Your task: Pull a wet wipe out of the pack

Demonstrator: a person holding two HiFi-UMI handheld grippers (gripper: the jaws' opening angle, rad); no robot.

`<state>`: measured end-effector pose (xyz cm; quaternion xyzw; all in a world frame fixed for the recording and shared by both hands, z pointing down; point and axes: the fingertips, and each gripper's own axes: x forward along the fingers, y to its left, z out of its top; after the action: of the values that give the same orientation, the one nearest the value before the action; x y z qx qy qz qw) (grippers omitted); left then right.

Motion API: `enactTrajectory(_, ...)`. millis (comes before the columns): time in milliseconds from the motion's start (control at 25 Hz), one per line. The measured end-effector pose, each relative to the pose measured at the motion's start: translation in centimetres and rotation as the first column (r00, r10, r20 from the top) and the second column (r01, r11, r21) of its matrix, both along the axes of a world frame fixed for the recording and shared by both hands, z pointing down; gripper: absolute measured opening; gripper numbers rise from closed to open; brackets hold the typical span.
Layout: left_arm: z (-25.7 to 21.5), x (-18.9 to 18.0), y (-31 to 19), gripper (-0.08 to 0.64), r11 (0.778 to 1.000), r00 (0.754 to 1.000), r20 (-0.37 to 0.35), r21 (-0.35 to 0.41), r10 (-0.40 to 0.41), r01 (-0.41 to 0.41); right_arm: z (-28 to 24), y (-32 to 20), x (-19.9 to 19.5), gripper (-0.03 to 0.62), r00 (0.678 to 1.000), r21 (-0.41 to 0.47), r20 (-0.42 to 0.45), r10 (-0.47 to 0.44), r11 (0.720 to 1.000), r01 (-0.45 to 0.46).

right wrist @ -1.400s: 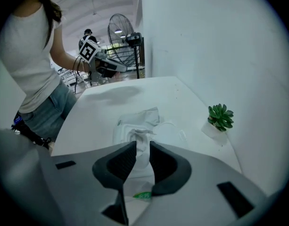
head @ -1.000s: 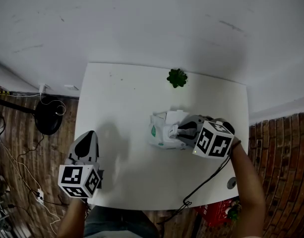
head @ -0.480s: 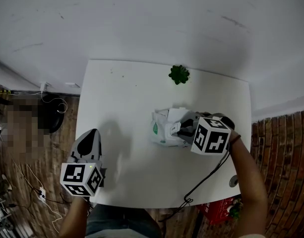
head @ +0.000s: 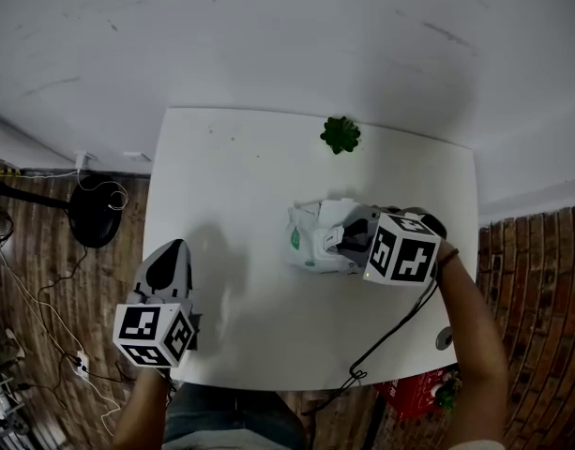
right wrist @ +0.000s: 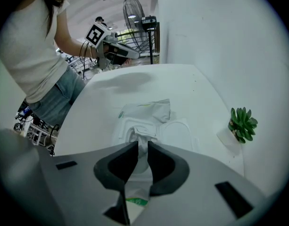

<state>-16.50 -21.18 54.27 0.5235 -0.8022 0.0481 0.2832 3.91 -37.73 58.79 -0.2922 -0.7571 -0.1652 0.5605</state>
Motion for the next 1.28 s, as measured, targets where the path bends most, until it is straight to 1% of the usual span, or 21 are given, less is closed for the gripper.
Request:
enactTrajectory(200,0.0,0.2,-0.4,0.0,1.0,1.0,0.0,0.001,0.009,-0.009,0.0,-0.1,-0.1,0.049,1.0,0.005,0.008,0.006,1.0,-0.006)
enactTrajectory(600,0.1,0.5,-0.4,0.0,1.0,1.0,-0.004,-0.003,0.018,-0.018,0.0,-0.2,0.0,0.028,1.0,0.042,0.028,0.006,0.999,-0.007)
enactTrajectory(960,0.4,1.3,-0.3,0.0,1.0,0.999,-0.015,-0.007,0.029,-0.029,0.1,0.0,0.1,0.005,0.998,0.051,0.051,0.023,0.998,-0.025)
enactTrajectory(1280,0.1,1.5,0.0,0.0,1.0,1.0,-0.011,0.003,0.021,-0.021,0.0,-0.1,0.2,0.002,0.997,0.056,0.06,0.053,0.997,-0.057)
